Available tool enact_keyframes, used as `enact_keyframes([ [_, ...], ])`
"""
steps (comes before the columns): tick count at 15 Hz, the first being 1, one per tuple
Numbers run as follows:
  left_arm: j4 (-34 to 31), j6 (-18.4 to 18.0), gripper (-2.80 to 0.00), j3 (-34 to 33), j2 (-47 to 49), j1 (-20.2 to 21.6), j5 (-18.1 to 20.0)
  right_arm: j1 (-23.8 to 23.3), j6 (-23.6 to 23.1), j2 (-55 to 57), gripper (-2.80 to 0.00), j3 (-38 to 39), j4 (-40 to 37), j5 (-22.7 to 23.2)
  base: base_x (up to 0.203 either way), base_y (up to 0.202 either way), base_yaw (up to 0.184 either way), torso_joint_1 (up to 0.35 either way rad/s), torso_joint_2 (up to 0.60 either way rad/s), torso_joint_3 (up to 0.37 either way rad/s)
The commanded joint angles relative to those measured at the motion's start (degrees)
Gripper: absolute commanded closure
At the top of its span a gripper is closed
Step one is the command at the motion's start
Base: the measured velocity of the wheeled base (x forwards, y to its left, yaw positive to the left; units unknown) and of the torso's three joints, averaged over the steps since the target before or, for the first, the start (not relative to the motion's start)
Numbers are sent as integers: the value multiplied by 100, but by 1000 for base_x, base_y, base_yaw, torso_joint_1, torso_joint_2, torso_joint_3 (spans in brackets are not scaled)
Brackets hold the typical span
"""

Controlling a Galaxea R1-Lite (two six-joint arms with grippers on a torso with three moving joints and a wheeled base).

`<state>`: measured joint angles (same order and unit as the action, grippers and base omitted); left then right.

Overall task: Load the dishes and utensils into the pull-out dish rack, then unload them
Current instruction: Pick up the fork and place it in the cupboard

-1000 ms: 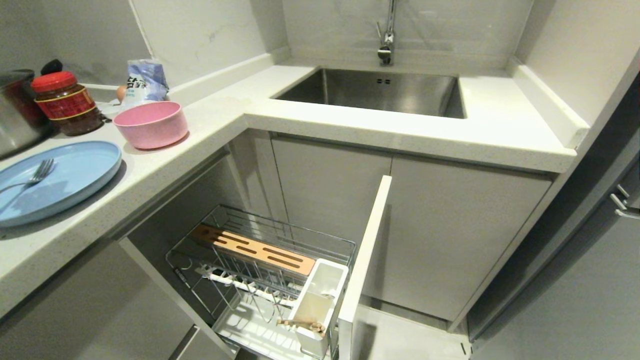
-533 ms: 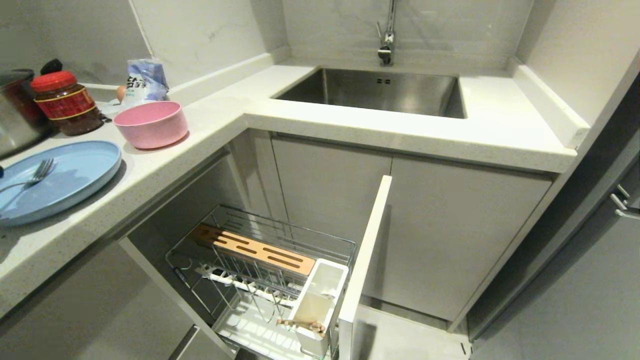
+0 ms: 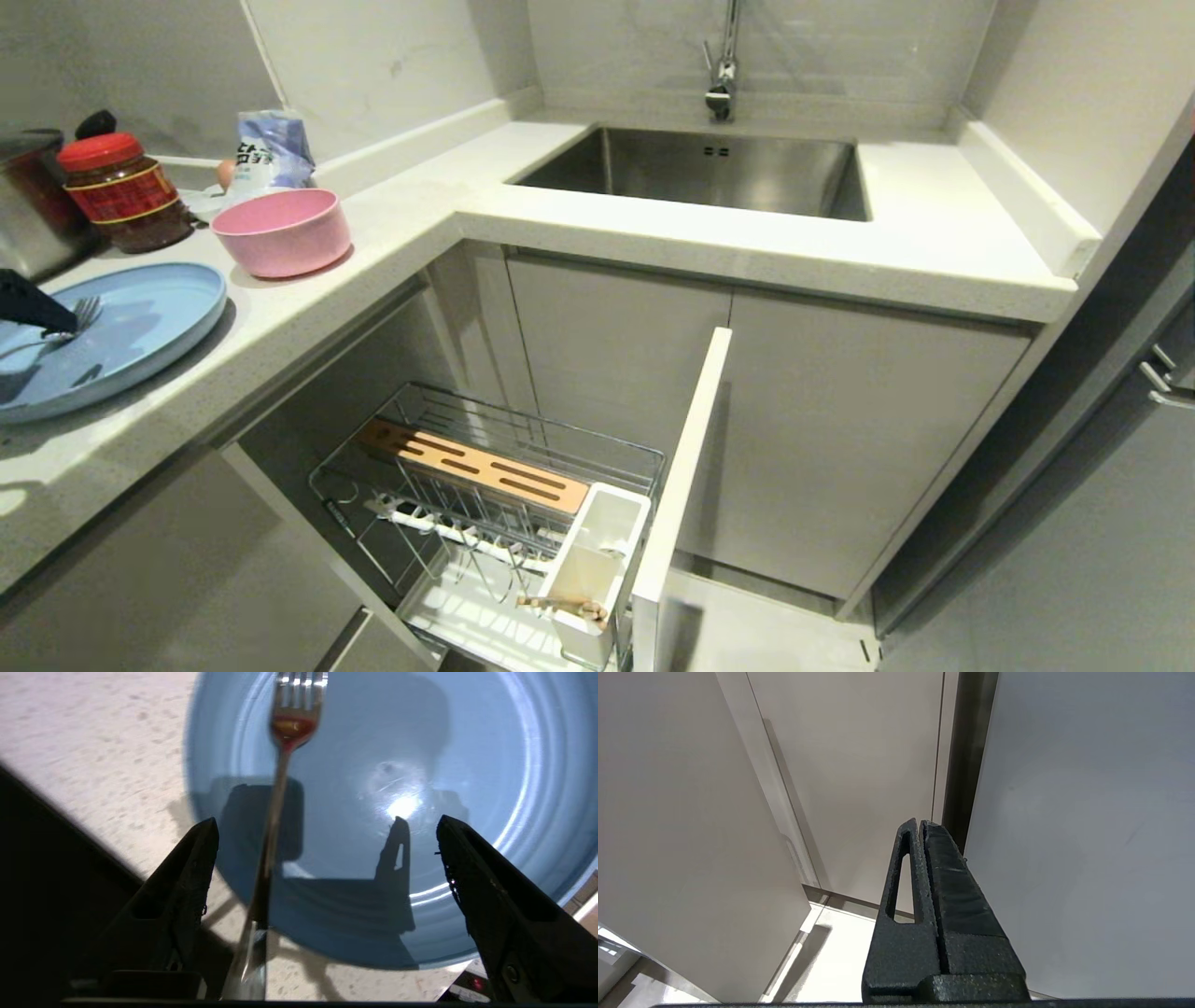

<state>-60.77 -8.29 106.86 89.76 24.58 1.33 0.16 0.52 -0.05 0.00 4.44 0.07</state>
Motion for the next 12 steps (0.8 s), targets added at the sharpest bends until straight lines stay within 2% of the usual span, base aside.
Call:
enact_keyframes([
  [1,-33,-6,-280,1,149,3,24,2,0,-4,0,149,5,1,0,0,0,0,0,0],
  [8,-41,-42,-280,-69,287,-44,52,2,4,-4,0,149,5,1,0,0,0,0,0,0],
  [10,-55,-205,-280,-117,287,-50,341,2,0,-4,0,149,5,1,0,0,0,0,0,0],
  [12,-58,-248,-280,-188,279,-89,464,2,2,-4,0,149,5,1,0,0,0,0,0,0],
])
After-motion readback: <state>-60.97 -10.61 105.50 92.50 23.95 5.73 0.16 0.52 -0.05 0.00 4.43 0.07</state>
